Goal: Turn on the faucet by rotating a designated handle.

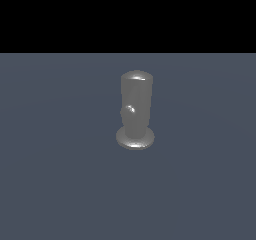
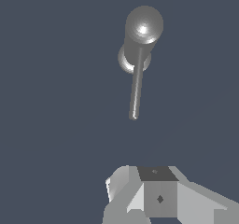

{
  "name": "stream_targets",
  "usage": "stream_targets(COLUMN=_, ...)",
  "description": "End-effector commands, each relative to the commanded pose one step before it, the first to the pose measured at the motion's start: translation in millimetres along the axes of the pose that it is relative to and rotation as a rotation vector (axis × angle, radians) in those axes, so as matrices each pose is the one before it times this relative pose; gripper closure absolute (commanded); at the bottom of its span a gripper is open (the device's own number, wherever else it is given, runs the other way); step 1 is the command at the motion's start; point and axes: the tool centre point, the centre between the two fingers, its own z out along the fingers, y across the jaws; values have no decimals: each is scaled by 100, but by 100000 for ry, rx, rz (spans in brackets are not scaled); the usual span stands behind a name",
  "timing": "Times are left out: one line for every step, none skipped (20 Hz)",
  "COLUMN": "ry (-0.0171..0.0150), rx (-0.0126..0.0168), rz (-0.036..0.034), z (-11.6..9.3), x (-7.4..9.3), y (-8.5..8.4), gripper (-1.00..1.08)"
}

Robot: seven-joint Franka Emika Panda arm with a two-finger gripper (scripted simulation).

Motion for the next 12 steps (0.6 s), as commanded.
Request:
stream_targets(ry=135, rx=-52, rz=704, z=1461, x=111, y=-197, gripper=108)
stream_targets(ry=78, rx=-22, rz=328, z=683, x=57, y=-94, gripper=108)
stream_targets(ry=84, rx=-24, rz=355, z=726, x=60, y=-99, gripper=108)
stream_targets(ry=89, rx=-26, rz=373, z=768, x=64, y=-105, gripper=108)
stream_targets(ry=92, rx=-26, rz=385, z=809, x=69, y=-113, gripper=108)
stream_targets(ry=99, rx=-28, rz=413, z=846, x=72, y=-116, gripper=108)
stream_targets(ry=102, rx=-29, rz=424, z=882, x=76, y=-123, gripper=108)
stream_targets(ry=104, rx=-30, rz=434, z=908, x=79, y=-127, gripper=108)
stream_targets(ry=105, rx=-30, rz=434, z=898, x=79, y=-125, gripper=108)
stream_targets(ry=101, rx=-29, rz=418, z=883, x=80, y=-125, gripper=108)
stream_targets(ry=102, rx=-28, rz=418, z=867, x=79, y=-122, gripper=108)
stream_targets(ry=98, rx=-27, rz=402, z=851, x=80, y=-122, gripper=108)
